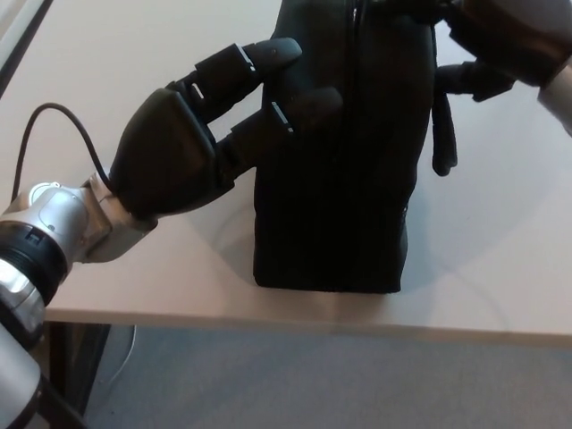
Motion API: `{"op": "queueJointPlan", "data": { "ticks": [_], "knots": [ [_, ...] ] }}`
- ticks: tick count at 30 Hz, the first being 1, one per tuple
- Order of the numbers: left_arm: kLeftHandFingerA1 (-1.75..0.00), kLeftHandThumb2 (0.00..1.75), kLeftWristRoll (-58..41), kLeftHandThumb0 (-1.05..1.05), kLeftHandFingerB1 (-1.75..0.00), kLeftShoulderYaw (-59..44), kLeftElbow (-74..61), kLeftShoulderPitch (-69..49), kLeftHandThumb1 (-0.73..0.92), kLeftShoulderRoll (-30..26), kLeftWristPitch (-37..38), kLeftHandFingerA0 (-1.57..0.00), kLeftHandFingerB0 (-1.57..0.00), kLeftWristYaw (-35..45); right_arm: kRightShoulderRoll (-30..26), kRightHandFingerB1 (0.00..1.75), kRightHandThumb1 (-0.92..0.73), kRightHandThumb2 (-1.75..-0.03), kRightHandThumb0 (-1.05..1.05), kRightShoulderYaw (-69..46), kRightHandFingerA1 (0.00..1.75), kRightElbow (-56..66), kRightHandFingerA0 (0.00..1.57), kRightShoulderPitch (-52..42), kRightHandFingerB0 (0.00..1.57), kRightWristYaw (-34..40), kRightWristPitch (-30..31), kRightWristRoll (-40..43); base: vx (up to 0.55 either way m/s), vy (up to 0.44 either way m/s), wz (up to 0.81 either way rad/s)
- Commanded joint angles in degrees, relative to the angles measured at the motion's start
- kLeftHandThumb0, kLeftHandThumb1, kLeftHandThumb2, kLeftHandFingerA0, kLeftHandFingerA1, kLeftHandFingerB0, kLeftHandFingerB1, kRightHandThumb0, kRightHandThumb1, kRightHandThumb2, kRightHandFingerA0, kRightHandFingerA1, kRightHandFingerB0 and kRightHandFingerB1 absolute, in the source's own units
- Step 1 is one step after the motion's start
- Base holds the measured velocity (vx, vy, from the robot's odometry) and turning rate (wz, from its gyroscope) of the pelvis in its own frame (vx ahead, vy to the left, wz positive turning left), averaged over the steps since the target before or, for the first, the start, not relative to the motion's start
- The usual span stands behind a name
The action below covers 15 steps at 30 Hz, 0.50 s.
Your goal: A lunch bag is kept on the middle of the desk and the robot uses both its hands to grab the opening of the bag from the left and right and moves its hands away from each other to spread the bag open
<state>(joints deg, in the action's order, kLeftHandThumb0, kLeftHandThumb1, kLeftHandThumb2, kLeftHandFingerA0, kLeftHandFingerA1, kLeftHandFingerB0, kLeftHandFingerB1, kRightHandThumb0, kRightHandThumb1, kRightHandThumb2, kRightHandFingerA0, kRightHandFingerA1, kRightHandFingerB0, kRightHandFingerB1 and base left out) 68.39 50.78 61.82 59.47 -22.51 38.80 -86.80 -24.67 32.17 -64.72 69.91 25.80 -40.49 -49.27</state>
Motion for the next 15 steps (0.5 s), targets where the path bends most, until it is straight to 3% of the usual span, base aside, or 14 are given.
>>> {"op": "queueJointPlan", "data": {
  "ticks": [1,2,3,4,5,6,7,8,9,10,11,12,13,15],
  "knots": [
    [-0.33,0.58,-0.66,0.06,-0.32,-0.23,0.57,-0.67,0.60,-0.47,2.29,-0.40,-0.34,-0.45,0.99,0.34,-0.50,-0.56,-0.36,1.43,0.35,-0.02,0.45,-2.06,0.43,0.50,1.71,-0.81,0.00,0.000,0.00],
    [-0.40,0.58,-1.37,-0.02,-0.42,-0.62,0.65,-0.75,0.61,-0.66,3.20,-0.64,-0.66,0.90,1.20,0.37,-0.48,-0.56,-0.36,2.09,0.37,-0.34,0.53,-2.24,0.54,2.20,1.77,-1.54,0.00,0.000,0.00],
    [-0.48,0.56,-1.86,-0.15,-0.52,-0.90,0.70,-0.77,0.52,-0.85,3.71,-0.92,-0.88,2.10,1.38,0.42,-0.50,-0.56,-0.35,2.64,0.40,-0.48,0.65,-2.40,0.66,3.17,2.26,-2.12,0.00,0.000,0.00],
    [-0.48,0.56,-2.11,-0.15,-0.52,-1.13,0.74,-0.74,0.52,-1.00,3.95,-0.92,-0.88,3.08,1.50,0.42,-0.50,-0.56,-0.35,3.16,0.40,-0.50,0.65,-2.49,0.66,3.62,2.98,-2.47,0.00,0.000,0.00],
    [-0.71,0.55,-2.47,-0.15,-0.64,-1.26,0.64,-0.67,0.50,-1.50,4.83,-1.09,-0.98,5.09,1.69,0.54,-0.51,-0.56,-0.35,2.86,0.63,-0.44,0.60,-2.72,0.88,3.22,2.65,-1.71,0.00,0.000,0.00],
    [-1.60,0.68,-2.75,-0.09,-1.44,-1.55,0.74,-0.85,0.52,-1.39,4.75,-0.96,-0.88,5.44,1.79,1.15,-0.55,-0.59,-0.37,2.97,1.34,-0.34,0.67,-2.93,0.83,3.83,2.39,-1.54,0.00,0.000,0.00],
    [-1.60,0.68,-2.96,-0.09,-1.44,-1.88,0.93,-1.17,0.52,-0.93,4.05,-0.96,-0.88,4.68,1.82,1.15,-0.55,-0.59,-0.37,3.25,1.34,-0.23,0.67,-3.13,0.83,4.94,2.19,-1.80,0.00,0.000,0.00],
    [-1.74,0.67,-3.23,-0.13,-1.62,-2.45,1.23,-1.81,0.56,-0.31,2.08,-0.87,-0.75,4.10,2.36,1.48,-0.57,-0.58,-0.34,3.16,1.58,-0.37,0.71,-3.51,0.71,5.98,1.74,-1.51,0.00,0.000,0.00],
    [-1.71,0.73,-3.58,-0.13,-1.61,-2.97,1.41,-2.28,0.55,-0.06,1.23,-0.90,-0.77,4.35,2.72,1.19,-0.57,-0.57,-0.24,3.26,1.64,-0.50,0.78,-3.76,0.82,6.82,1.54,-1.37,0.00,0.000,0.00],
    [-1.71,0.73,-3.93,-0.13,-1.61,-3.36,1.50,-2.57,0.55,-0.08,1.22,-0.90,-0.77,5.07,2.92,1.19,-0.57,-0.57,-0.24,3.38,1.64,-0.58,0.78,-3.90,0.82,7.35,1.50,-1.38,0.00,0.000,0.00],
    [-1.70,0.77,-4.76,-0.13,-1.55,-4.26,1.56,-3.09,0.53,0.25,0.41,-0.89,-0.80,5.94,2.99,1.21,-0.60,-0.57,-0.23,3.53,1.65,-0.47,0.74,-4.06,0.78,7.88,1.42,-1.47,0.00,0.000,0.00],
    [-1.74,0.72,-5.27,-0.15,-1.63,-4.74,1.59,-3.32,0.56,0.31,0.91,-0.86,-0.73,6.60,3.24,1.41,-0.57,-0.54,-0.32,3.73,1.62,-0.55,0.73,-4.22,0.73,8.80,1.24,-1.56,0.00,0.000,0.00],
    [-1.74,0.75,-5.51,-0.15,-1.62,-5.06,1.46,-3.49,0.56,0.28,1.08,-0.86,-0.75,7.09,3.41,1.51,-0.65,-0.58,-0.29,3.81,1.62,-0.59,0.69,-4.32,0.63,9.05,1.07,-1.43,0.00,0.000,0.00],
    [-1.73,0.72,-5.49,-0.16,-1.61,-5.40,1.49,-3.61,0.57,0.34,1.23,-0.86,-0.75,7.30,3.64,1.55,-0.68,-0.58,-0.28,4.15,1.65,-0.70,0.67,-4.25,0.59,9.42,1.03,-1.51,0.00,0.000,0.00]
  ]
}}
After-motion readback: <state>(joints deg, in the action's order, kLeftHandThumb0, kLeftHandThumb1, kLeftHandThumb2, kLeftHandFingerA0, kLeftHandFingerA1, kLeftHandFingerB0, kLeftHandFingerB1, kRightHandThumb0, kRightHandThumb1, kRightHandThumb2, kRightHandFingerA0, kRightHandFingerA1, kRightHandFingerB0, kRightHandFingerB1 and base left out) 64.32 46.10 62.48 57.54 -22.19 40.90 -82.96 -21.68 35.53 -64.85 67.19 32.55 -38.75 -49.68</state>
